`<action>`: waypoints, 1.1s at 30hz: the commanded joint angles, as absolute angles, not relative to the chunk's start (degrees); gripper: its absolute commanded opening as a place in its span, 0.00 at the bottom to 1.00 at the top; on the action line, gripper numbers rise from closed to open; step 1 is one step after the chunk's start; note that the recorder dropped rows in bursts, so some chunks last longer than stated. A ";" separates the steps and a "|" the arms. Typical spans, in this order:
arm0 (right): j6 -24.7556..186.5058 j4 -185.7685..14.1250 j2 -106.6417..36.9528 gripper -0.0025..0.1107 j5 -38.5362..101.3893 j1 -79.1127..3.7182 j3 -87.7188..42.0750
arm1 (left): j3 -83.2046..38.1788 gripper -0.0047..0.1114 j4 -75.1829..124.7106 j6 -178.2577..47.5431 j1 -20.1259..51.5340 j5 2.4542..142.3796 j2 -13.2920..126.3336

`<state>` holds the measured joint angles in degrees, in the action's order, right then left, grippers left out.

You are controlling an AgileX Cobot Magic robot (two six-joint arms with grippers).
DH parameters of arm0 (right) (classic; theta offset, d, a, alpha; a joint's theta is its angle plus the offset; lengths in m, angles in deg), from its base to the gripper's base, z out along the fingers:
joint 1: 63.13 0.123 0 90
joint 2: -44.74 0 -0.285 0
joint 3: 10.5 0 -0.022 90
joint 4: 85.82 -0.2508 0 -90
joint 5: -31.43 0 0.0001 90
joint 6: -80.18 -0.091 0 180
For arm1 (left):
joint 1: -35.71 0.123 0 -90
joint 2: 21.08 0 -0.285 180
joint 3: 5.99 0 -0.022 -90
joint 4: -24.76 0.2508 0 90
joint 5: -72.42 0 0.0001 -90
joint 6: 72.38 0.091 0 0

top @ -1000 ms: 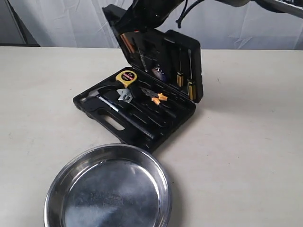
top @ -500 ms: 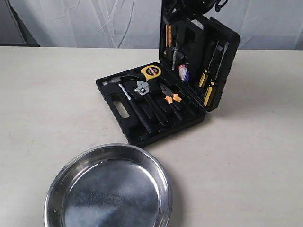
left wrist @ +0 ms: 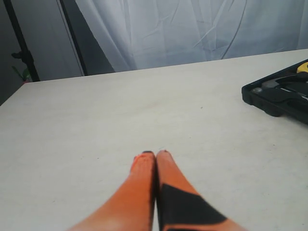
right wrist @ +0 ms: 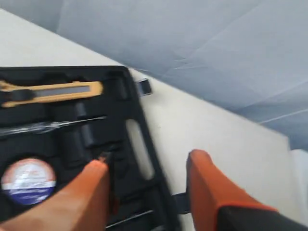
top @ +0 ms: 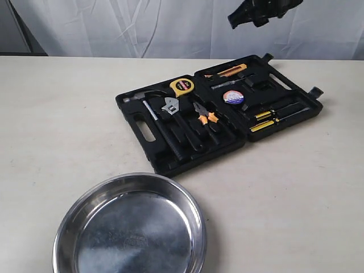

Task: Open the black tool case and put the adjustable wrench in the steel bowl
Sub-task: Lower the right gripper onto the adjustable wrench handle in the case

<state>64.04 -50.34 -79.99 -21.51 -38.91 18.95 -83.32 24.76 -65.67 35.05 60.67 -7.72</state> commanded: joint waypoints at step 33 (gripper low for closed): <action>102.47 -106.67 -92.60 0.31 -18.38 -37.07 17.39 | -83.20 0.04 24.76 -65.96 34.55 61.26 -7.94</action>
<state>100.77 -104.09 -91.20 -19.72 -38.02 17.51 -83.32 24.76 -65.67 35.05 60.67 -7.72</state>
